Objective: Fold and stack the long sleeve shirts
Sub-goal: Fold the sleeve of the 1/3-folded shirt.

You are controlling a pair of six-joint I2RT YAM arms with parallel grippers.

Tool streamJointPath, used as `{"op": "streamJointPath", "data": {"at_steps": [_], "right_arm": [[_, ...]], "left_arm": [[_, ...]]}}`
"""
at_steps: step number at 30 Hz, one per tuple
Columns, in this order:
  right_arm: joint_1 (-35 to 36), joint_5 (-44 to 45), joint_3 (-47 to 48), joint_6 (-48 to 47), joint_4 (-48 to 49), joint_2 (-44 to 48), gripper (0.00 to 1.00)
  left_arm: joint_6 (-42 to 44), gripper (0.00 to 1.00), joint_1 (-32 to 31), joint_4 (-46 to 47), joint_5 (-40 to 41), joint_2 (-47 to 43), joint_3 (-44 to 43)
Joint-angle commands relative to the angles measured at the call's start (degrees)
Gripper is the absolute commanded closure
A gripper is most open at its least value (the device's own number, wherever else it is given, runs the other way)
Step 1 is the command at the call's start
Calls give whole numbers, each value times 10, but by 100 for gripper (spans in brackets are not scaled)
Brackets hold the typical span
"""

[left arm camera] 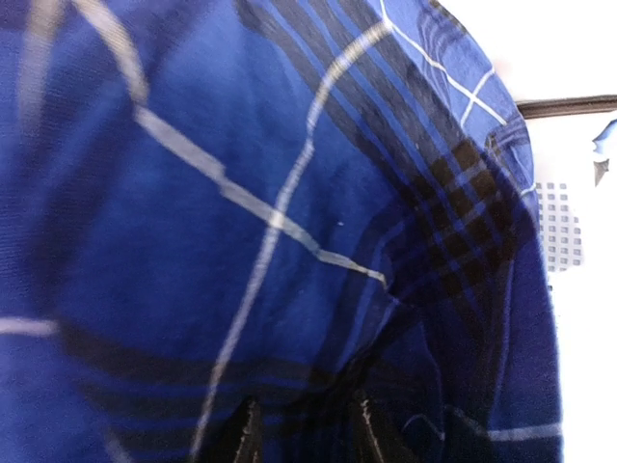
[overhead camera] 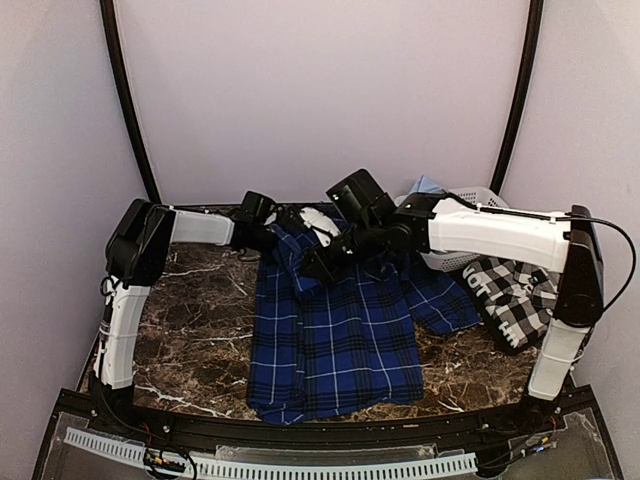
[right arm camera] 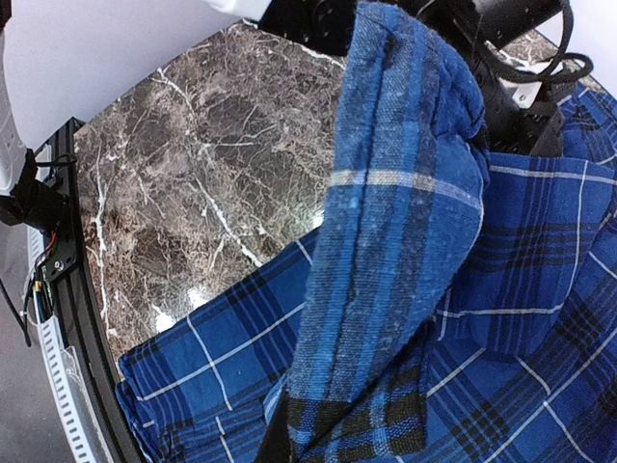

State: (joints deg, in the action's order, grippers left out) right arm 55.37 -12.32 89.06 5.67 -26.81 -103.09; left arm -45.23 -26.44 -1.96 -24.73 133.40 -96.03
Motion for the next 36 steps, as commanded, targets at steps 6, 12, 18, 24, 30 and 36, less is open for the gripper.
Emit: {"op": "streamJointPath", "data": {"at_steps": [6, 12, 18, 24, 30, 36], "right_arm": [[45, -9, 54, -53, -103, -49, 100], [63, -15, 50, -66, -114, -76, 100], [67, -53, 27, -58, -79, -96, 100], [76, -69, 20, -63, -86, -116, 99], [81, -78, 1, -68, -95, -112, 91], [83, -99, -26, -64, -96, -97, 84]], "left_arm": [[33, 64, 18, -57, 77, -73, 19], [42, 62, 26, -61, 86, -85, 20], [55, 61, 34, -61, 81, -101, 25], [61, 60, 45, -56, 78, -130, 55], [73, 59, 48, -61, 76, -165, 89], [75, 58, 49, -56, 69, -201, 143]]}}
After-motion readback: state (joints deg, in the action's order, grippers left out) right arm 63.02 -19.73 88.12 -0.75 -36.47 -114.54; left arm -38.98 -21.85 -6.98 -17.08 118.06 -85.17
